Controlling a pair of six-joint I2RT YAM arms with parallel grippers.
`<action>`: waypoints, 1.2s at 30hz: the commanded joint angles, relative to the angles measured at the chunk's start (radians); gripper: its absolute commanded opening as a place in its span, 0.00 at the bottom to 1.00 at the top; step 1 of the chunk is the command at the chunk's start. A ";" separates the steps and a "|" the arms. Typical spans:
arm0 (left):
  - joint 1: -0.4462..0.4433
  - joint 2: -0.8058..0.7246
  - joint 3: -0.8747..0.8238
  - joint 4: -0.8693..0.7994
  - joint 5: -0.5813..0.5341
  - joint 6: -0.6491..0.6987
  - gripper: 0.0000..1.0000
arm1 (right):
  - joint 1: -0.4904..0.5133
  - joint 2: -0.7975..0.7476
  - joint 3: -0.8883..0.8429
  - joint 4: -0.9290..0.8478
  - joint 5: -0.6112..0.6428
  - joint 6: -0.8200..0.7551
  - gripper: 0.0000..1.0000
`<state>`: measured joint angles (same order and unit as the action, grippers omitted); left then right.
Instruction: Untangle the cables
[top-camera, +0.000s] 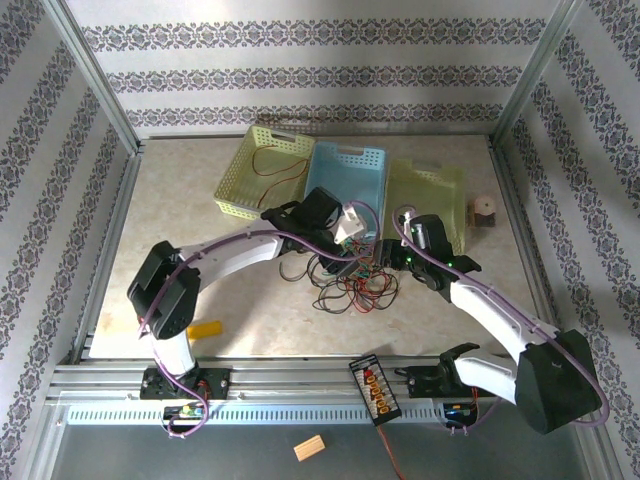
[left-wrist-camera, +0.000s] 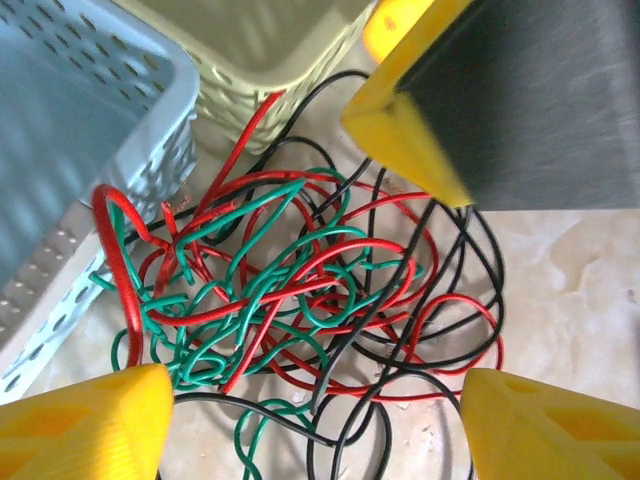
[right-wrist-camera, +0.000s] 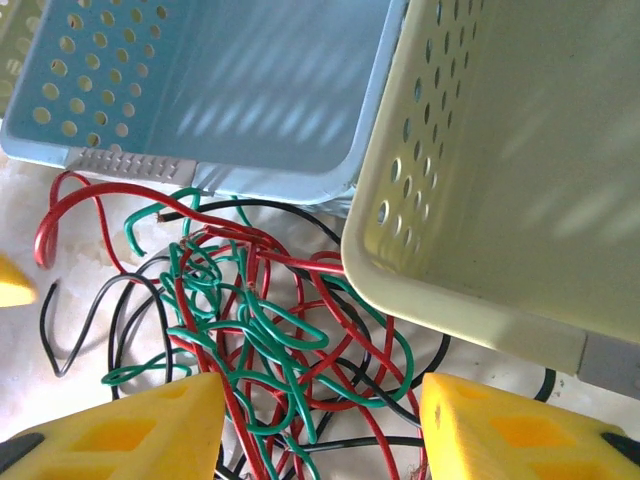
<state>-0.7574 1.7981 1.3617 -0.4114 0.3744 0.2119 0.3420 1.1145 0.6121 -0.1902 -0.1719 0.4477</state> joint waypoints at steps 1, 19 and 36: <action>-0.003 0.019 0.004 0.112 -0.154 0.043 0.64 | -0.010 -0.033 -0.022 0.005 -0.021 0.017 0.54; 0.019 -0.045 -0.100 0.369 -0.251 0.020 0.59 | -0.009 -0.022 -0.020 -0.014 -0.053 -0.004 0.54; 0.072 -0.006 -0.063 0.342 -0.094 -0.040 0.62 | -0.006 0.011 -0.014 -0.015 -0.057 -0.008 0.55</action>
<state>-0.6918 1.7573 1.2568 -0.0456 0.2180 0.1928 0.3420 1.1233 0.5995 -0.1986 -0.2157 0.4465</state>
